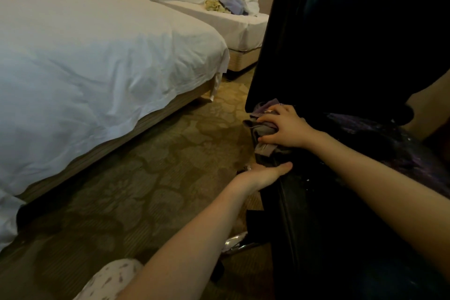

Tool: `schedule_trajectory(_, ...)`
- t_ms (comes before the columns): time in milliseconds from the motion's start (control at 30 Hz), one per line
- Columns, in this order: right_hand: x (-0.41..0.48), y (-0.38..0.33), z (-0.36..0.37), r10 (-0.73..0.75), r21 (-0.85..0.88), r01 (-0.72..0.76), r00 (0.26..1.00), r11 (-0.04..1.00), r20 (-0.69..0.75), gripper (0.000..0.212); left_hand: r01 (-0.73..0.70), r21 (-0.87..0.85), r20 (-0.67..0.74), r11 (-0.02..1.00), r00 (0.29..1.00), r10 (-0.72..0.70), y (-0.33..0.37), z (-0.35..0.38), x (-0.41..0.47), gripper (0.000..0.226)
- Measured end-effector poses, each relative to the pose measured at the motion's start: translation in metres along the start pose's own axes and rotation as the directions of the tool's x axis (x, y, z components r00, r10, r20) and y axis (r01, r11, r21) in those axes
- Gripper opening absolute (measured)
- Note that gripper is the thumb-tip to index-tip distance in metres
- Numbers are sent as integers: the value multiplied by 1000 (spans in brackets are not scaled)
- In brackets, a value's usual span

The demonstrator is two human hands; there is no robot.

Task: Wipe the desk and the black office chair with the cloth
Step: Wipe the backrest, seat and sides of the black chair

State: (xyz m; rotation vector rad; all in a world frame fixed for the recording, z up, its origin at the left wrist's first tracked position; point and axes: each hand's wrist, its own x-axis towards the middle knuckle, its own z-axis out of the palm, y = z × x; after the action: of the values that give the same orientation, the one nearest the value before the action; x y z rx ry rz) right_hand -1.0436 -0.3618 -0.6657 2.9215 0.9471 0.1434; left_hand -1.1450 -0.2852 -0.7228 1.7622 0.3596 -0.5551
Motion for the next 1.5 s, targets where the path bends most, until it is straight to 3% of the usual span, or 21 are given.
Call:
schedule_trajectory(200,61,4,4,127,19,-127,991,992,-29,54,-24,-182,-151,983,988,-4,-14,20,28,112)
schedule_trajectory(367,105,-4,13,291,-13,-293,954,956,-66,48,-74,-250,-228,965,973,15,-17,25,41,108)
schedule_trajectory(467,108,-2,12,303,-12,-304,951,952,-65,49,-85,-270,-246,959,969,16,-14,23,43,106)
schedule_trajectory(600,94,-5,6,215,-48,-215,977,975,2,56,-93,-322,-247,942,969,11,-10,19,40,110)
schedule_trajectory(700,68,-21,0,111,-218,-104,994,970,21,56,-81,-313,-255,946,967,-1,-7,20,34,107)
schedule_trajectory(800,36,-47,5,-113,-468,149,988,871,104,53,-122,-318,-275,940,961,32,-4,21,26,116)
schedule_trajectory(900,19,-66,11,-233,-570,323,946,755,228,47,-155,-315,-284,936,957,63,-6,25,29,119)
schedule_trajectory(1000,24,-61,3,-207,-511,299,951,806,229,46,-138,-311,-256,940,965,57,-8,25,27,120)
schedule_trajectory(1100,42,-37,0,-190,-332,217,975,918,112,47,-109,-296,-264,949,964,29,-8,23,31,107)
schedule_trajectory(1200,67,-7,4,36,-71,-38,999,997,-33,51,-82,-285,-253,955,968,7,-11,22,41,106)
schedule_trajectory(1333,94,18,15,293,168,-276,952,946,-91,53,-77,-291,-269,954,963,-5,-14,20,52,103)
schedule_trajectory(1500,88,17,16,265,184,-243,958,952,-105,51,-90,-299,-272,950,962,6,-14,16,58,101)
